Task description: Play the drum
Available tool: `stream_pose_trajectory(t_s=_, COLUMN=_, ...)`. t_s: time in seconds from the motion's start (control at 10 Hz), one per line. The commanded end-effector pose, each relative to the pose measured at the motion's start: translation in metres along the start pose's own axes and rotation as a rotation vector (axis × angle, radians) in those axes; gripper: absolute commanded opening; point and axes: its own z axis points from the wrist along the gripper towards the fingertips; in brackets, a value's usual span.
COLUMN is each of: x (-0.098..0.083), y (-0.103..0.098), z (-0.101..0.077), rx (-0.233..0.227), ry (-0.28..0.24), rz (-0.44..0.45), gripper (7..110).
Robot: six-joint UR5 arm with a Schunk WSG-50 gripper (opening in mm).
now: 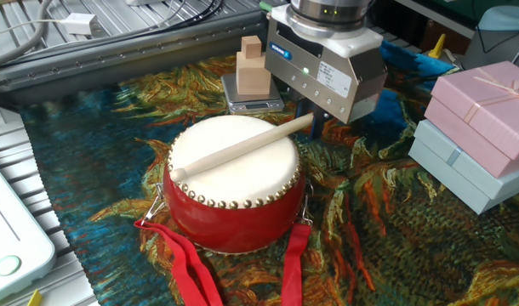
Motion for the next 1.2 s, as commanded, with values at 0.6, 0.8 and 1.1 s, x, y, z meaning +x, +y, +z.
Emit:
stream_pose_trajectory(t_s=0.6, x=-0.001, y=-0.008, z=-0.007, rx=0.024, ry=-0.009, rz=0.028, gripper=7)
stream_pose_trajectory(t_s=0.8, x=0.002, y=-0.014, z=-0.022, rx=0.044, ry=-0.005, rz=0.032, gripper=7)
stream_pose_trajectory(t_s=1.1, x=0.009, y=-0.013, z=-0.049, rx=0.017, ry=-0.001, rz=0.033, gripper=7)
